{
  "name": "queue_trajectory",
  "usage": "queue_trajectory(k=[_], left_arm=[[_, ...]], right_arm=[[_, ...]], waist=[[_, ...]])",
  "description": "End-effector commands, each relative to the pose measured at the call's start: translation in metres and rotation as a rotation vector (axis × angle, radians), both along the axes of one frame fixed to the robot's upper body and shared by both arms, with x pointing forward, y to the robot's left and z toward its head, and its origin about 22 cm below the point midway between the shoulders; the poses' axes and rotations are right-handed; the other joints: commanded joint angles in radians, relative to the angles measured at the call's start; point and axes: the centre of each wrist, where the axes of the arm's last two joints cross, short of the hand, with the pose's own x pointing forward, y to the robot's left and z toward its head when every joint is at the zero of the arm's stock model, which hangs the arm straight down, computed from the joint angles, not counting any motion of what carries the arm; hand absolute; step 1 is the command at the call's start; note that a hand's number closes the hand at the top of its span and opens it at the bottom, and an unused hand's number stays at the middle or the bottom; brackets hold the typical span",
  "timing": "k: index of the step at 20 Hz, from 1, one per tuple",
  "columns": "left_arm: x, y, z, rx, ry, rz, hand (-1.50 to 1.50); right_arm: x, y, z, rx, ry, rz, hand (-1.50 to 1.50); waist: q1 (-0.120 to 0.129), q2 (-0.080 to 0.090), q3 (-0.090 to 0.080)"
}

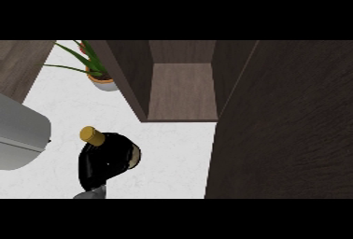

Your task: Pick up the wine, place it into the cabinet and close the cabinet

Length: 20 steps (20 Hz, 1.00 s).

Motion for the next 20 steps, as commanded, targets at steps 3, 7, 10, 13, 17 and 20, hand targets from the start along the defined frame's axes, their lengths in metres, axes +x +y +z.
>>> queue_trajectory(k=[3, 7, 10, 13, 17, 20], left_arm=[[-0.002, 0.056, 0.01, 0.068, 0.05, -0.338, 1.5], [0.004, 0.096, 0.018, 0.151, 0.005, -0.386, 1.5], [0.004, 0.09, 0.01, 0.166, -0.056, -0.374, 1.5], [0.006, 0.106, 0.027, 0.236, -0.116, -0.325, 1.5], [0.001, 0.094, 0.052, 0.253, -0.196, -0.305, 1.5], [0.018, 0.075, 0.072, 0.143, -0.215, -0.379, 1.5]], right_arm=[[-0.016, -0.004, 0.01, 0.024, -0.055, 0.02, -1.5], [-0.017, -0.004, 0.007, 0.009, -0.052, 0.043, -1.5], [-0.029, -0.001, 0.004, 0.029, -0.022, 0.037, -1.5], [-0.031, 0.001, 0.006, 0.043, -0.047, 0.033, -1.5], [-0.026, -0.01, -0.002, 0.02, -0.028, 0.037, -1.5], [-0.027, -0.001, 0.006, 0.033, -0.022, 0.052, -1.5]], waist=[[-0.007, 0.0, -0.001], [-0.001, 0.002, -0.001], [-0.002, 0.002, -0.001], [0.0, 0.0, -0.001], [0.007, -0.001, 0.0], [0.006, -0.001, -0.001]])
